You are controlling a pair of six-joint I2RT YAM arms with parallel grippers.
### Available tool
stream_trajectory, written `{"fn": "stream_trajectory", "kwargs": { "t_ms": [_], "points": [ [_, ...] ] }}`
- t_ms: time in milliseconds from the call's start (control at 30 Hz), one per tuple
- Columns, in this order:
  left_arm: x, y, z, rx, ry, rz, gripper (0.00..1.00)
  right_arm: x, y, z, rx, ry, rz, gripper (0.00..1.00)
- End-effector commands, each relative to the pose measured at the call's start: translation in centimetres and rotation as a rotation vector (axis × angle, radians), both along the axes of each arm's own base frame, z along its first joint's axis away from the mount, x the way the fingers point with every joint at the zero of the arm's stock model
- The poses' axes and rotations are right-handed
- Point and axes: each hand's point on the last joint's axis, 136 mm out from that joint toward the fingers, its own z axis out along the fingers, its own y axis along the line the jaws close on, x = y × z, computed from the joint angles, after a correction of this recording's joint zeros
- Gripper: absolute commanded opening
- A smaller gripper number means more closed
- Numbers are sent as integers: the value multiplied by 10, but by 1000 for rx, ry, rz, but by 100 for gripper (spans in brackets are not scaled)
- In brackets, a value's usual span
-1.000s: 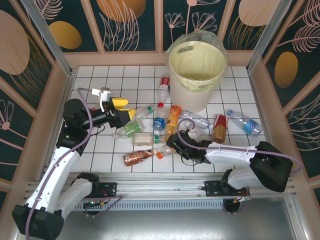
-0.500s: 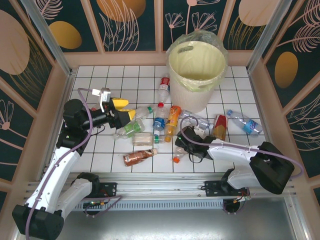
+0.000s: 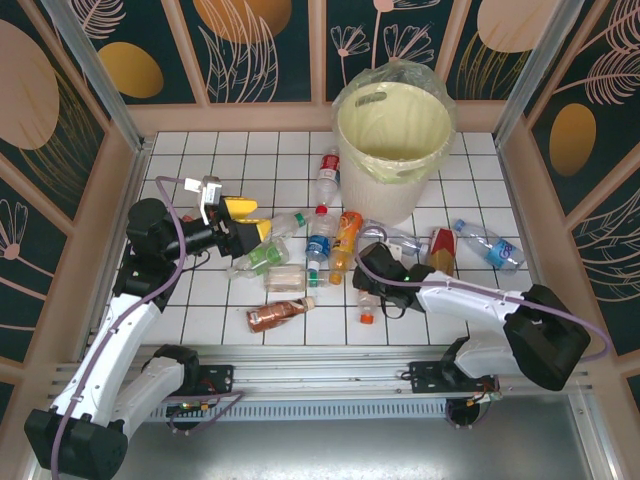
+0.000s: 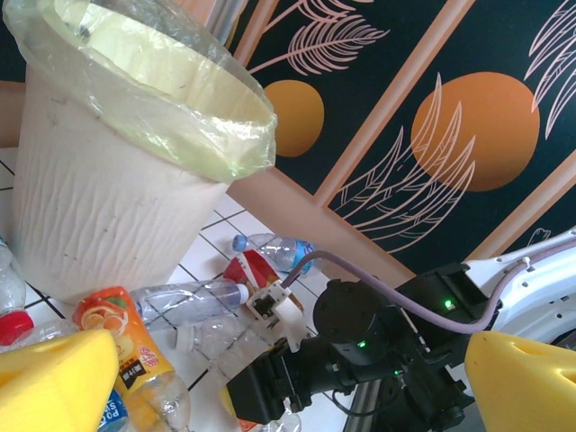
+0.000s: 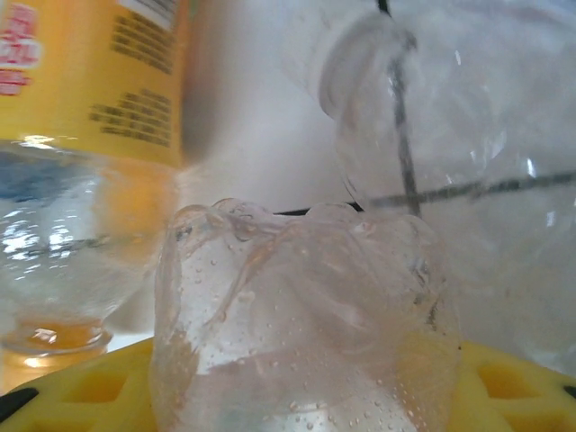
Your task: Put the plastic bottles in the bin
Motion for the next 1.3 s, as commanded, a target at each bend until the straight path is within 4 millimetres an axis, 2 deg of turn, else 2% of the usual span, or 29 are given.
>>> {"fn": "stream_trajectory", "kwargs": {
  "t_ms": [0, 333, 633, 800, 1000, 1267],
  "points": [
    [-6, -1, 6, -14, -27, -18, 98, 13, 15, 35, 23, -112, 107, 56],
    [-4, -2, 3, -17, -21, -20, 99, 26, 30, 107, 23, -340, 279, 55],
    [-4, -2, 3, -19, -22, -22, 99, 42, 56, 211, 73, -549, 387, 55],
    [-3, -2, 1, -18, -23, -25, 99, 63, 58, 257, 54, -630, 389, 54],
    [-2, 0, 2, -23, -52, 2, 99, 94, 47, 310, 15, -722, 344, 52],
    [0, 9, 10, -35, -120, 91, 99, 141, 16, 365, -20, -827, 250, 54]
  ]
}}
